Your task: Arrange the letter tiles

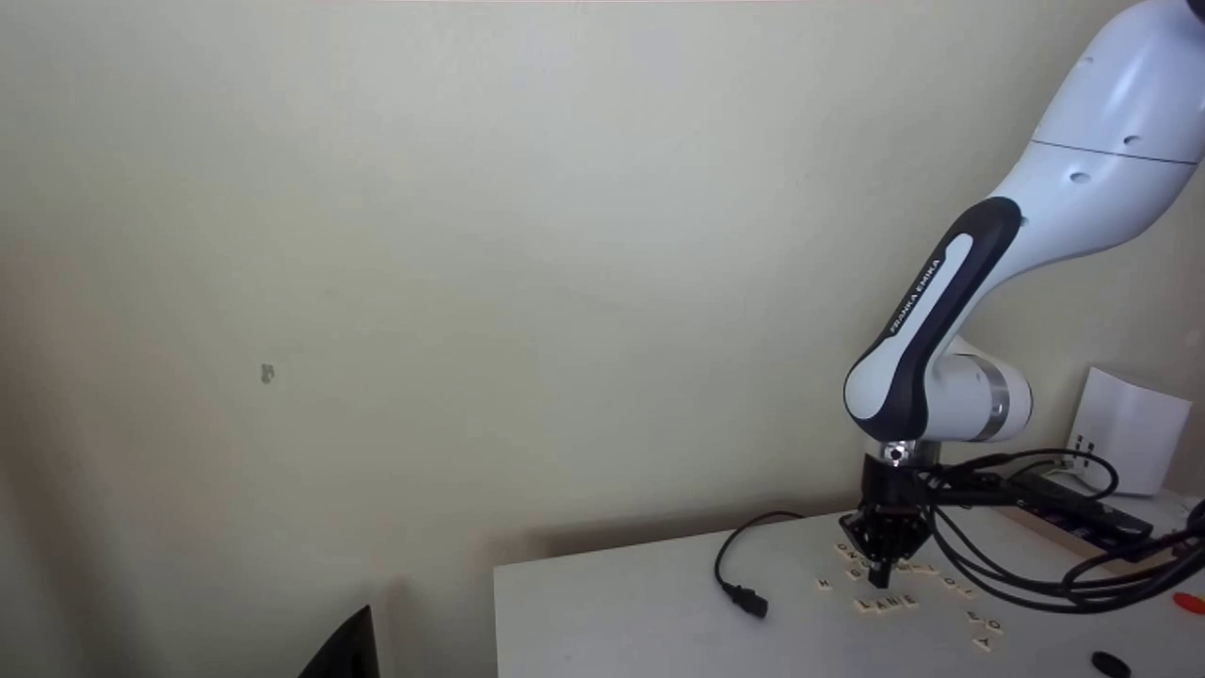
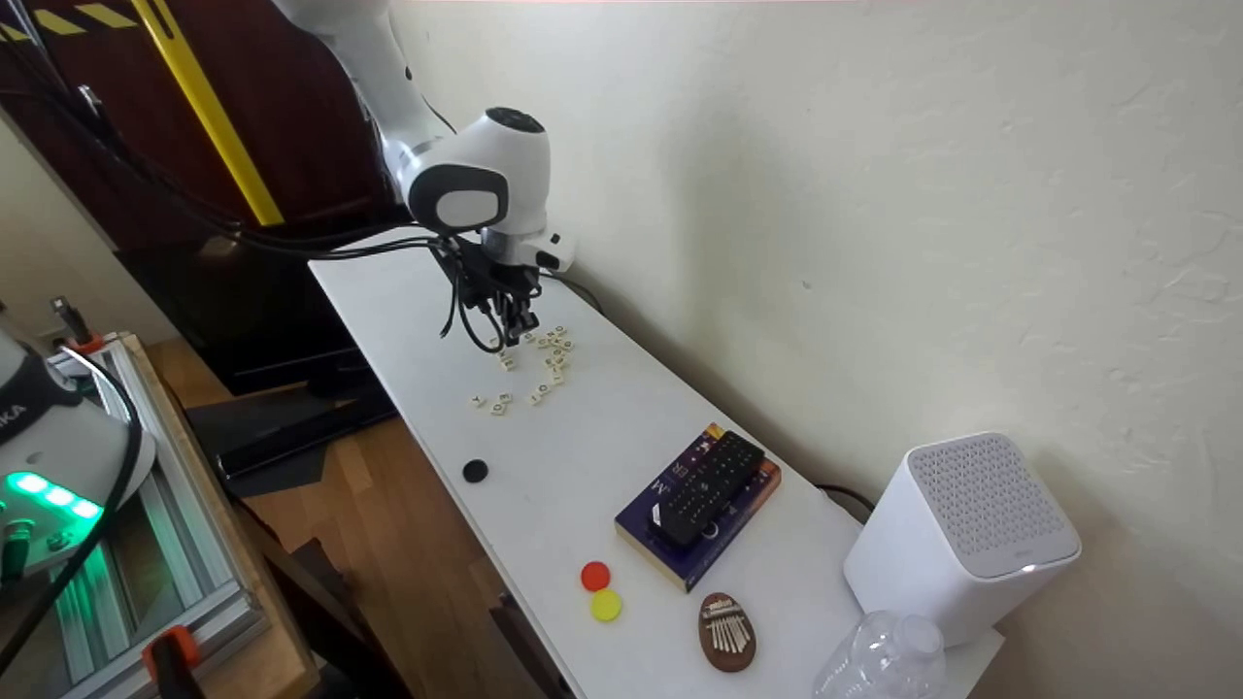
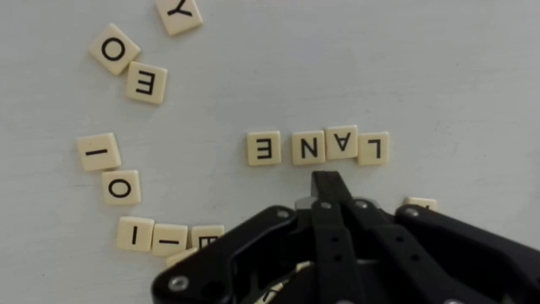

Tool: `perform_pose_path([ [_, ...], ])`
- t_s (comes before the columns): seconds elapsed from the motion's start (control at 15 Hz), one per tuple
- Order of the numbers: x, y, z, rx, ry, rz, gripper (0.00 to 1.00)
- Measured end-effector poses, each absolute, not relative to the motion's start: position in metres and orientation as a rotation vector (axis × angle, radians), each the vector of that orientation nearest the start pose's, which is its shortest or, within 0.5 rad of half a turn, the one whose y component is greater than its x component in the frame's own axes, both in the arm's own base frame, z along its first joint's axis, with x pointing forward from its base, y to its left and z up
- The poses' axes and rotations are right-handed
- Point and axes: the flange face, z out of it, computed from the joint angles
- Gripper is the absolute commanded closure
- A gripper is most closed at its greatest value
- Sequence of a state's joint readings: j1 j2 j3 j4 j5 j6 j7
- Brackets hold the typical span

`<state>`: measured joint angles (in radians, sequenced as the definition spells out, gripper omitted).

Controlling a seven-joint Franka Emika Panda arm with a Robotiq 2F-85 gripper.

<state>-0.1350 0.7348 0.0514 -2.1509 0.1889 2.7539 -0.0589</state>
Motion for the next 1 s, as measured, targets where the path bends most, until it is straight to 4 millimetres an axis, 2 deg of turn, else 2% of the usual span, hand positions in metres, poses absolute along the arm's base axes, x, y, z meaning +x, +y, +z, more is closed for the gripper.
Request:
perform_pose_path([
  [0.2, 0.521, -0.048, 0.047, -3.011, 0.318, 0.202, 1.0],
  [1.0, 0.508, -0.049, 0.04, -2.986, 0.306, 0.359, 1.0],
])
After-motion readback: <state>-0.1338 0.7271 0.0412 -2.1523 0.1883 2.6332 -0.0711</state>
